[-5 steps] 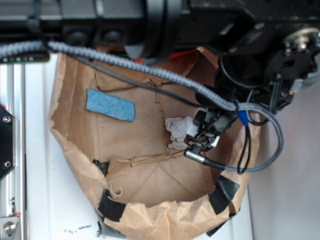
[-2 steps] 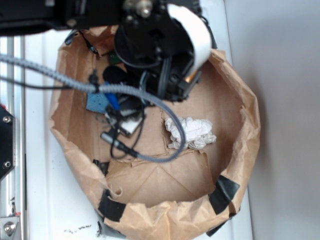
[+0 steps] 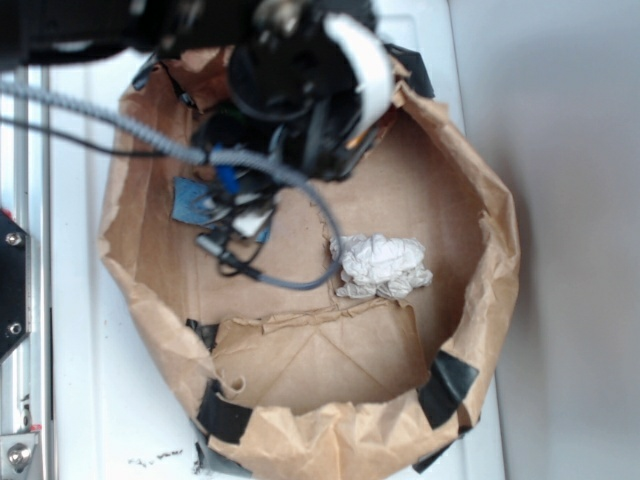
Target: Grab the blue sponge.
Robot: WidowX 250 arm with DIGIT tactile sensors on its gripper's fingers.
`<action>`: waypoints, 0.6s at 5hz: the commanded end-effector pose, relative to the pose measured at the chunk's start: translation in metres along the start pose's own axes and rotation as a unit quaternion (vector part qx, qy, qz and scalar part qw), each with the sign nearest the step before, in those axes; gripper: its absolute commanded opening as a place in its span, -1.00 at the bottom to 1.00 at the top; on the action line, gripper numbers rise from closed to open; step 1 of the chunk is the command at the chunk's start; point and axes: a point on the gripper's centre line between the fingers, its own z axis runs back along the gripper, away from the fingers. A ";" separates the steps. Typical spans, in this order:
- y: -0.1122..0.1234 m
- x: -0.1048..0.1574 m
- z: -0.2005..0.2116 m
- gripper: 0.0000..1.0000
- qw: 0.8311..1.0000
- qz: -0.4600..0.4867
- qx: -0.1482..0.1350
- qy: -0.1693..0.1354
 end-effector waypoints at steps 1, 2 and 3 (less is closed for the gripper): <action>-0.014 -0.002 0.002 1.00 1.000 0.016 0.008 -0.023; -0.025 -0.001 -0.012 1.00 1.000 0.015 -0.014 -0.002; -0.026 0.003 -0.014 1.00 0.994 0.108 -0.029 0.009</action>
